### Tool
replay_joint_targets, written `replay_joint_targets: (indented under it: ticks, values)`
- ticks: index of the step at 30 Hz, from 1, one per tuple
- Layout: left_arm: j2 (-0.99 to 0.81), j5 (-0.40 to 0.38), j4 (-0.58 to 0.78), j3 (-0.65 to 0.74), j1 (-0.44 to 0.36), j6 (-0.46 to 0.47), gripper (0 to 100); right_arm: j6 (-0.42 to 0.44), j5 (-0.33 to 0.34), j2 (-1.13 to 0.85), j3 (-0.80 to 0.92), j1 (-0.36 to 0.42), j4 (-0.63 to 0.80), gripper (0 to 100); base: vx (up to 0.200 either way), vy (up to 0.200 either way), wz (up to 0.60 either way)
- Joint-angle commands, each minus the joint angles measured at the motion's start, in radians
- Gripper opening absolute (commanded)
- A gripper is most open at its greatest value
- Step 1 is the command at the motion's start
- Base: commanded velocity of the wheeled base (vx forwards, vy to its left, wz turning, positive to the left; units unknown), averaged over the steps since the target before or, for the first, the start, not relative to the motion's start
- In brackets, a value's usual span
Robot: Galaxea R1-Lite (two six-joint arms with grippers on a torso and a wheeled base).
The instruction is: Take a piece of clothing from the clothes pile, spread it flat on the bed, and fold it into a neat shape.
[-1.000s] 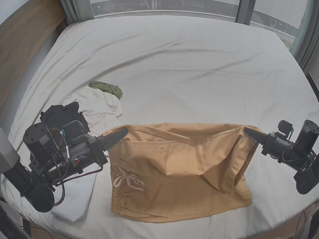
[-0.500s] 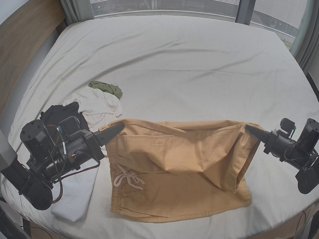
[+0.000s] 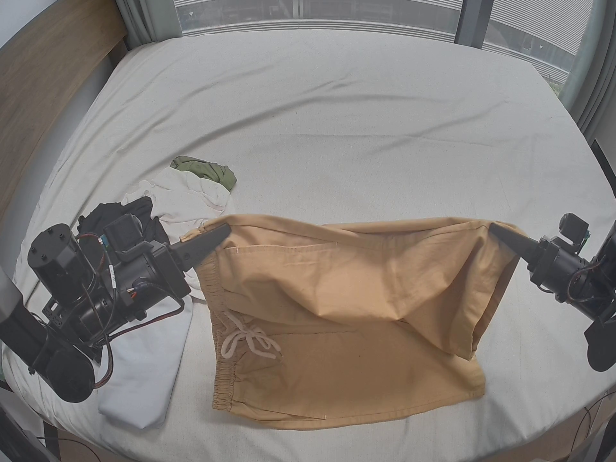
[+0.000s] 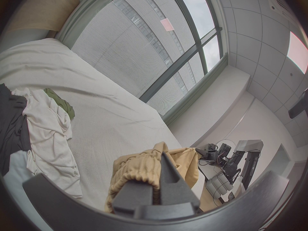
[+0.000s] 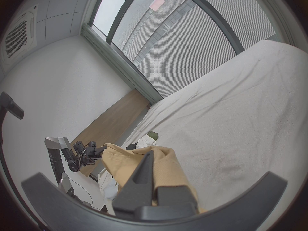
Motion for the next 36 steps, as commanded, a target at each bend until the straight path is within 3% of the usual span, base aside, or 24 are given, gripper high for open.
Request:
replay_joint_targets:
  ticks: [1,20,29,36]
  values:
    - [-0.016,-0.001,-0.002,0.0,0.014,-0.001,0,0.002,0.019,-0.021,-0.005,-0.027,0.0,0,0.0,0.0,0.0]
    - [-0.011,-0.018,-0.002,-0.002,0.063,-0.001,0,0.039,0.053,-0.026,-0.031,-0.098,0.0,0,0.0,0.0,0.0]
    - [-0.002,-0.018,-0.002,-0.004,0.07,-0.001,0,0.078,0.122,-0.073,-0.026,-0.121,0.0,0,0.0,0.0,0.0]
    - [0.012,-0.018,-0.002,0.003,0.069,0.002,0,0.186,0.193,-0.141,-0.022,-0.131,0.0,0,0.0,0.0,0.0]
